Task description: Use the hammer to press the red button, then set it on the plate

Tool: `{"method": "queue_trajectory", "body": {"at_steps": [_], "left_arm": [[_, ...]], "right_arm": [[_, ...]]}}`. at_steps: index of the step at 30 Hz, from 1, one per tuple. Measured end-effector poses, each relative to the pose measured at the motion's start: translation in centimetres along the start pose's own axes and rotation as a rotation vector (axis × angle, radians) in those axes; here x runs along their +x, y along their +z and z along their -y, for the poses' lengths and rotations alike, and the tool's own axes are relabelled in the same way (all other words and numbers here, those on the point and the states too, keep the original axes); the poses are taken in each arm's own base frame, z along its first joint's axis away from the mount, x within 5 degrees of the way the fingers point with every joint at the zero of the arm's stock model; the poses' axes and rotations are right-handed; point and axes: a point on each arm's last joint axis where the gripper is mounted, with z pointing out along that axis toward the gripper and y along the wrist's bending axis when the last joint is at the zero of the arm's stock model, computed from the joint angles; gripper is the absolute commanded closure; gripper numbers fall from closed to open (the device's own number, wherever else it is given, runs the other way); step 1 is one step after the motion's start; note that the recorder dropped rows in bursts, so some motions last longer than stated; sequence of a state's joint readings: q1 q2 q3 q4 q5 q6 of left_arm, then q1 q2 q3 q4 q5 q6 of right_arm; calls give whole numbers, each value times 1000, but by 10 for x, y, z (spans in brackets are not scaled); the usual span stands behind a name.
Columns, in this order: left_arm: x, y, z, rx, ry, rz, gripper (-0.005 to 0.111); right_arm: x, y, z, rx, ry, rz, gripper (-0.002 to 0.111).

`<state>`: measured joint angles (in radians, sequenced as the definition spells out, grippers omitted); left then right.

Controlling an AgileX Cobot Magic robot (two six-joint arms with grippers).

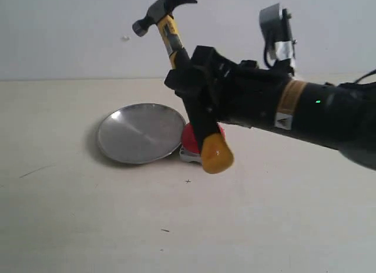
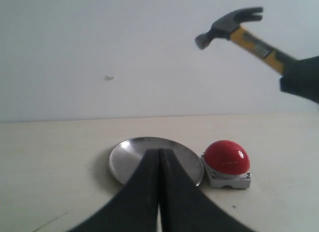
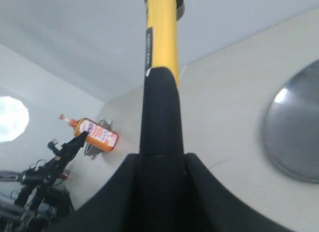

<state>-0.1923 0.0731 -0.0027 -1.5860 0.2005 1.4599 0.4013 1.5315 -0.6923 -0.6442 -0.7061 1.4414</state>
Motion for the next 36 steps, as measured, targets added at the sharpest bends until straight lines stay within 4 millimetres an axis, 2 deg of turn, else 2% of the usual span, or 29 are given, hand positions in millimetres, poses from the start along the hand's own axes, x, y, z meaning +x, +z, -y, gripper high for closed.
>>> {"method": "queue_trajectory", "body": {"at_steps": [3, 10, 13, 17, 22, 36], "left_arm": [[0, 0, 0, 0, 0, 0, 107], [0, 0, 0, 0, 0, 0, 107], [0, 0, 0, 0, 0, 0, 107], [0, 0, 0, 0, 0, 0, 107], [0, 0, 0, 0, 2, 0, 107], [0, 0, 0, 0, 2, 0, 107]], "right_arm": [[4, 35, 20, 56, 61, -9, 108], [4, 103, 40, 29, 179, -25, 108], [3, 138, 59, 21, 338, -14, 108], [15, 164, 92, 66, 493, -25, 108], [28, 170, 119, 147, 614, -6, 108], [31, 171, 123, 199, 687, -20, 107]]}}
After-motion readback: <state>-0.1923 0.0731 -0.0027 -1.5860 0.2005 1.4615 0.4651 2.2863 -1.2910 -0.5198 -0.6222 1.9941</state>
